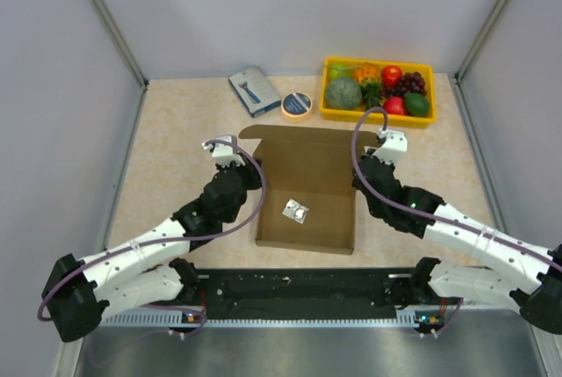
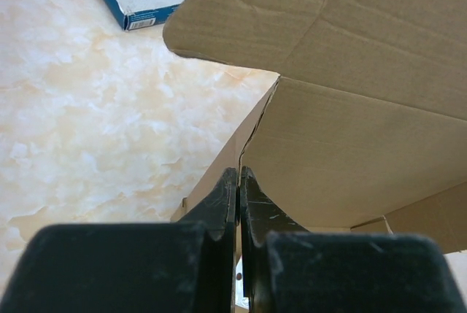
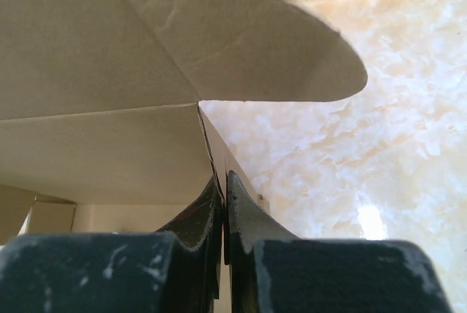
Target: Fold the paper box
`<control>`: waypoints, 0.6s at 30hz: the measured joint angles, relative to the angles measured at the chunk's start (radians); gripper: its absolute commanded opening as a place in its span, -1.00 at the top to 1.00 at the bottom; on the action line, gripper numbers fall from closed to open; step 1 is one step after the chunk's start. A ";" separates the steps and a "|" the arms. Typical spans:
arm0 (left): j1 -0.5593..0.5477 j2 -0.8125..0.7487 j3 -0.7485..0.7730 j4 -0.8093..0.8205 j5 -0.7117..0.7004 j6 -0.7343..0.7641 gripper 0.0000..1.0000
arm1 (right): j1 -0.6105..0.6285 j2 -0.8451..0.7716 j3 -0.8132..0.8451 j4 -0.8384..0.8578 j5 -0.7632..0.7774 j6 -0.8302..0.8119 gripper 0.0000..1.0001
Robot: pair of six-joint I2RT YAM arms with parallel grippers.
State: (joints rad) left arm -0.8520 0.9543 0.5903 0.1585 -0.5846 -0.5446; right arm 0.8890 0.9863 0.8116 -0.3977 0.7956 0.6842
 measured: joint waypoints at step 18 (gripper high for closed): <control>-0.016 0.185 -0.040 0.357 -0.241 0.183 1.00 | 0.027 0.143 -0.284 0.999 0.111 -0.558 1.00</control>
State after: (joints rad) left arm -0.8677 1.1393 0.5499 0.5156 -0.8261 -0.3611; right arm 0.9165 1.1294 0.5274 0.6014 0.9070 0.1257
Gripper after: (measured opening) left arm 0.012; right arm 0.008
